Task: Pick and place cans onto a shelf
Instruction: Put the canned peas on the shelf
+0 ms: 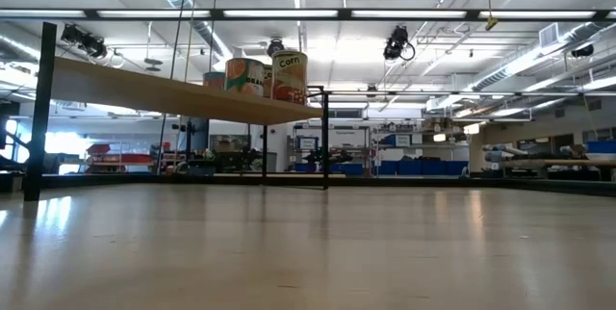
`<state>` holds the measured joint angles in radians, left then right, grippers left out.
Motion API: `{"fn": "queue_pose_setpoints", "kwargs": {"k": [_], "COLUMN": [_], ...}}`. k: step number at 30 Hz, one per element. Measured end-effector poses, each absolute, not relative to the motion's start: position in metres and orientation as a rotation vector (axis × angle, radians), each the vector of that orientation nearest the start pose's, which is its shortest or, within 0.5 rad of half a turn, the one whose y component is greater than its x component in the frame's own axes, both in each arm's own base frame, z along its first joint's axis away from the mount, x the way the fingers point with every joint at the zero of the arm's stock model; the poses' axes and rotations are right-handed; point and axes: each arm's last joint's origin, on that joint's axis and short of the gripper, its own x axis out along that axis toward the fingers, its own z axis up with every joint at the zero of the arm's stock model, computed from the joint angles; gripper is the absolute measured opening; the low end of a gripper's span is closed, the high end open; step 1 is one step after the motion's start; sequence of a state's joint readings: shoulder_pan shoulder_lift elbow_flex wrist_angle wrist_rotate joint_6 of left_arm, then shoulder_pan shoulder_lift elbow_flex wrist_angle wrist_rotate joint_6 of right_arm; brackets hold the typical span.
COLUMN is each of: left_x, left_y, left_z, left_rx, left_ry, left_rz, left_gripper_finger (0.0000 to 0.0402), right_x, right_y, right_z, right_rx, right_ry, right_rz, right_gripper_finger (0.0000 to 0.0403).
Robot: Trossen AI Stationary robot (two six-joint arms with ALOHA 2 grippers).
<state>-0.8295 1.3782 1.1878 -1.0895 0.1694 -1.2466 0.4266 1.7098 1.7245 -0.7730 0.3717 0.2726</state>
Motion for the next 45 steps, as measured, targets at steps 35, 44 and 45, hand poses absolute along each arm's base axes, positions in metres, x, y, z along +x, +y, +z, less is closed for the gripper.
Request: {"fn": "queue_pose_setpoints", "kwargs": {"k": [35, 44, 45], "left_x": [0.204, 0.206, 0.206], "left_y": [0.156, 0.158, 0.157], "left_z": [0.337, 0.331, 0.331], "left_rx": [-0.631, -0.622, -0.645], "left_ry": [1.453, 1.477, 1.470], "left_rz": [0.648, 0.667, 0.649], "left_gripper_finger": [0.0290, 0.0291, 0.0291], "right_x": [0.311, 0.309, 0.308], "right_y": [-0.056, -0.072, -0.074], "right_z": [0.429, 0.428, 0.428], "right_rx": [0.065, -0.025, -0.035], "right_ry": [0.490, 0.528, 0.531], "right_rz": [-0.527, -0.431, -0.432], "right_gripper_finger": [0.0348, 0.0348, 0.0348]}}
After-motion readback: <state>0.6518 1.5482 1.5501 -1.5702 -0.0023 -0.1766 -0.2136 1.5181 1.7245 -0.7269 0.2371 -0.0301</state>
